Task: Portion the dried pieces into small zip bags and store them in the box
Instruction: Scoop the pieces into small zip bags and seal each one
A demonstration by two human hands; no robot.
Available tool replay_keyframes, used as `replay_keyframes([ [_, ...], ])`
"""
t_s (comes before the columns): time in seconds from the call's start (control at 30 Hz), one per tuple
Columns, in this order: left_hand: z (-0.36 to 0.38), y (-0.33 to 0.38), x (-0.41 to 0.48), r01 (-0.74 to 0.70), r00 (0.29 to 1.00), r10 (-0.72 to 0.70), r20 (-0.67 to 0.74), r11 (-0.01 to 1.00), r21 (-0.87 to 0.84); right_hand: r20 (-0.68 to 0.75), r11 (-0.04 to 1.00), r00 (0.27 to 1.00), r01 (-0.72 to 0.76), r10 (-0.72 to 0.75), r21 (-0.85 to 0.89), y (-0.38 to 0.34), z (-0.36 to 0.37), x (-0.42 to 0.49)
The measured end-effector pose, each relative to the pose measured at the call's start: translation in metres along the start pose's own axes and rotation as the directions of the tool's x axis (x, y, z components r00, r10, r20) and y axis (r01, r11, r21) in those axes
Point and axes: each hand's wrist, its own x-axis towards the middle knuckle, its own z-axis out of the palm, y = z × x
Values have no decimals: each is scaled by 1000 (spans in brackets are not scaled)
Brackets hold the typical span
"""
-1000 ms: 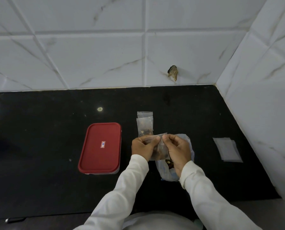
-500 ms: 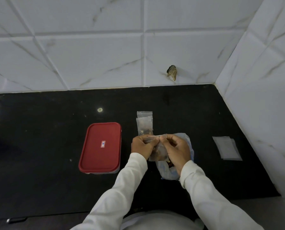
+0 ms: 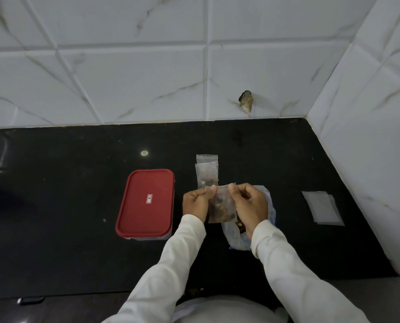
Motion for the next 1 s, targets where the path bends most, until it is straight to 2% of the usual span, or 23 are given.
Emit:
replay_keyframes([
  [0.2, -1, 3, 5, -81, 995, 87, -53, 991, 109, 0, 998, 999, -51, 51, 36, -12, 10, 10],
  [0.3, -7, 0, 14, -98, 991, 108, -76, 988, 122, -40, 999, 999, -11, 13, 45, -14, 20, 23],
  [0.37, -8, 1, 20, -120, 985, 138, -106, 980, 158, -39, 999, 999, 31, -31, -10, -15, 24, 32],
  [0.53, -4, 8, 39, -146, 962, 188, -196, 967, 208, 87, 960, 990, 126, -107, -251, -16, 26, 53],
  [0.87, 3, -3, 65, -52, 949, 145, -279, 948, 314, 69, 852, 995, 98, -73, -514, -7, 49, 86],
  [1.0, 4, 0, 75, -42, 944, 139, -300, 950, 308, 61, 840, 997, 78, -54, -537, -5, 53, 92],
])
